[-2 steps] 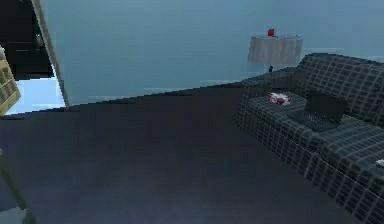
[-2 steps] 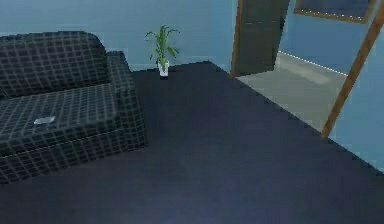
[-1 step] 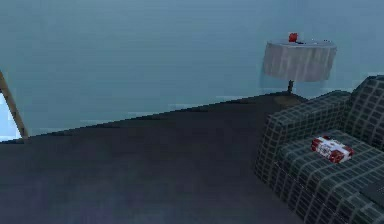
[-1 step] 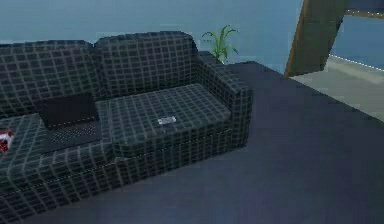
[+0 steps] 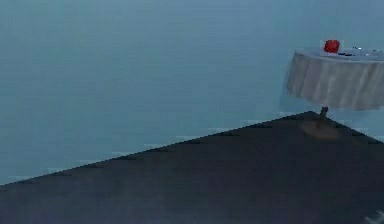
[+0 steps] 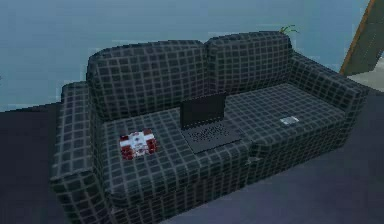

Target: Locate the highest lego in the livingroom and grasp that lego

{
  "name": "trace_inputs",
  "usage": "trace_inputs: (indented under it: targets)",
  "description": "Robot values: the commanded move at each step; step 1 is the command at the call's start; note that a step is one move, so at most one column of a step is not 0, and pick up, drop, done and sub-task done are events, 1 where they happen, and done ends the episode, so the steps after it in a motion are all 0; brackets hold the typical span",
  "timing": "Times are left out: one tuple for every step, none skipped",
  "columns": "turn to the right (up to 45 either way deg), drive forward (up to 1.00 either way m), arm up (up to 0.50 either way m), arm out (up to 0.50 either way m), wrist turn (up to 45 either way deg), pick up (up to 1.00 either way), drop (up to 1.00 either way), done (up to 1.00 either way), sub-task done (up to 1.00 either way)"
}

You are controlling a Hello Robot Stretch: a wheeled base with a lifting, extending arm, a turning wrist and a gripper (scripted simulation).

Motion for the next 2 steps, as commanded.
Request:
trace_inputs:
  targets:
    - [0.0, 0.50, 0.00, 0.00, 0.0, 0.00, 0.00, 0.00, 0.00]
    - [21.0, 0.00, 0.00, 0.00, 0.0, 0.00, 0.00, 0.00, 0.00]
